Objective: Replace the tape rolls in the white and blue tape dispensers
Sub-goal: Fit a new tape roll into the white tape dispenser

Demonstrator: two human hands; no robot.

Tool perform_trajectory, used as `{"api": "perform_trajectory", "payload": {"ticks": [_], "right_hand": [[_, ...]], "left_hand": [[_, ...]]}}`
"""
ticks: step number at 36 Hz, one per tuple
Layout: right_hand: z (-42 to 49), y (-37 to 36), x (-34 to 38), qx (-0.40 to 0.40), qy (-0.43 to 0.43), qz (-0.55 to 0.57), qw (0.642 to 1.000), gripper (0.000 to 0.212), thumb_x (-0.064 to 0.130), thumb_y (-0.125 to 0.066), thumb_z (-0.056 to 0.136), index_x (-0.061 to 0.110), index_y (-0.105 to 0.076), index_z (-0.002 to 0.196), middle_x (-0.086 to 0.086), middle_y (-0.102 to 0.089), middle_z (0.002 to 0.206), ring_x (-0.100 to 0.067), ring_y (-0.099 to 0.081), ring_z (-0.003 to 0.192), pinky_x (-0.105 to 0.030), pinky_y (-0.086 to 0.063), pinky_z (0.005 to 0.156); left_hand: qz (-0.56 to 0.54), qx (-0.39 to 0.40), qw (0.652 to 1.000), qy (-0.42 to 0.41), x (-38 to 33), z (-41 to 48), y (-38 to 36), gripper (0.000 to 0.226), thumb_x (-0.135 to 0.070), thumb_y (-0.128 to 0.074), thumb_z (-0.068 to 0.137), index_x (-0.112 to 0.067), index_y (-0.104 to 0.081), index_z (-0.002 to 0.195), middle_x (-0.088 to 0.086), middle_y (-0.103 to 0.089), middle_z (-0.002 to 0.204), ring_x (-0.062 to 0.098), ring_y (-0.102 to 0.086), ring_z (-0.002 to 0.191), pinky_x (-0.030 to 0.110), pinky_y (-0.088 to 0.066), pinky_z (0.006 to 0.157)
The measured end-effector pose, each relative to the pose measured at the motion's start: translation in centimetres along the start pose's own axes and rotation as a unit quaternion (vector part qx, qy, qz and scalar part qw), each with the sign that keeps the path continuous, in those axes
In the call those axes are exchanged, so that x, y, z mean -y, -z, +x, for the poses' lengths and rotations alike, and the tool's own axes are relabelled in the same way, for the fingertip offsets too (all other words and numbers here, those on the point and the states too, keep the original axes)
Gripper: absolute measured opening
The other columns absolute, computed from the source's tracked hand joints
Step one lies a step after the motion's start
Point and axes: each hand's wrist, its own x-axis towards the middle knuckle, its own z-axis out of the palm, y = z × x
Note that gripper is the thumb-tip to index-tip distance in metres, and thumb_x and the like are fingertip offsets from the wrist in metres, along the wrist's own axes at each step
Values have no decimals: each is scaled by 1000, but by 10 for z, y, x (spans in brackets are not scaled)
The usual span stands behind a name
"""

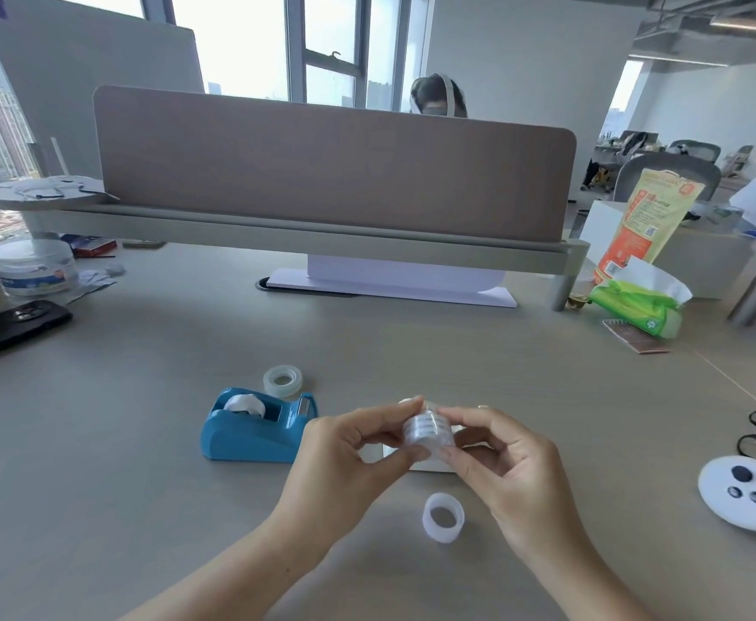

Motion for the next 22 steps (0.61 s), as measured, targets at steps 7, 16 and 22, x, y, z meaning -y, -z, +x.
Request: {"api": "perform_trajectory", "payload": {"ticks": [7, 16, 22], "right_hand": [[-1, -2, -2, -27, 49, -87, 995, 25, 20, -81, 77, 29, -76, 99, 3, -77, 86, -17, -72, 76, -29, -58, 77], [-1, 0, -5, -51, 92, -149, 983, 32, 5, -82, 76, 28, -75, 98, 8, -74, 81, -11, -71, 74, -12, -51, 68], [-2, -1, -5, -58, 124, -163, 977, 34, 7, -83, 72, 29, -72, 95, 15, -74, 86, -6, -71, 75, -8, -50, 70]], "left_hand": [[18, 2, 1000, 3, 0, -1, -1, 39, -12, -83, 77, -31, -76, 110, -17, -80, 93, -3, -73, 85, 18, -56, 87], [7, 10, 1000, 11, -3, 0, -1, 41, -9, -85, 73, -31, -76, 107, -24, -78, 89, -3, -74, 82, 10, -54, 82], [32, 31, 999, 13, -4, -2, -2, 43, -10, -86, 74, -39, -76, 104, -24, -78, 89, 1, -74, 85, 22, -57, 88]]}}
